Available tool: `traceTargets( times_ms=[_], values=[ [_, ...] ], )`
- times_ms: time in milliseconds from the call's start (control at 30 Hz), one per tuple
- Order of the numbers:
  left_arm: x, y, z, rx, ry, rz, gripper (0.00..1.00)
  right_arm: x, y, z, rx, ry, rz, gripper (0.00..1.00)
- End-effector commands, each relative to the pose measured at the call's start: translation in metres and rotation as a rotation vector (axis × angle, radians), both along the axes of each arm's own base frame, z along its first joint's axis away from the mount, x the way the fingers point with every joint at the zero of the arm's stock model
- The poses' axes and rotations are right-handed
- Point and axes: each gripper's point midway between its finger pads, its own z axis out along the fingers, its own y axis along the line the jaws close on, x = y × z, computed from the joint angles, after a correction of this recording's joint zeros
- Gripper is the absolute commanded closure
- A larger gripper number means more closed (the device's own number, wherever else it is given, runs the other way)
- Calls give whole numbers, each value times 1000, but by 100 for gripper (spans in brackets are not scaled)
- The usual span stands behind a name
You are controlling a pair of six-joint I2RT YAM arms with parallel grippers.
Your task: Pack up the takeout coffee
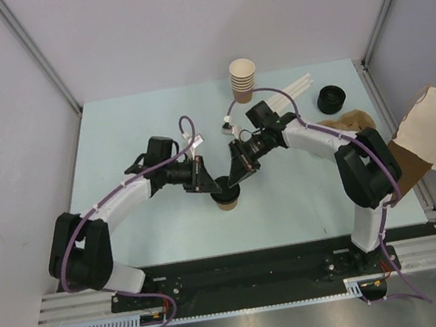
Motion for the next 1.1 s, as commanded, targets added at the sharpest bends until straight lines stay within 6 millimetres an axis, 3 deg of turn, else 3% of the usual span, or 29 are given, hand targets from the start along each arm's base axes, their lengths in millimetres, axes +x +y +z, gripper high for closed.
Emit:
traceTargets(
  times_ms=[0,300,1067],
  values=[
    [1,4,-19,47,10,-7,89,1,7,-6,15,11,14,93],
    [6,7,-32,76,47,10,90,0,7,-26,-21,50,17,95],
    [4,11,-47,102,84,18,89,14,-17,-109,-253,128,-86,100]
  ],
)
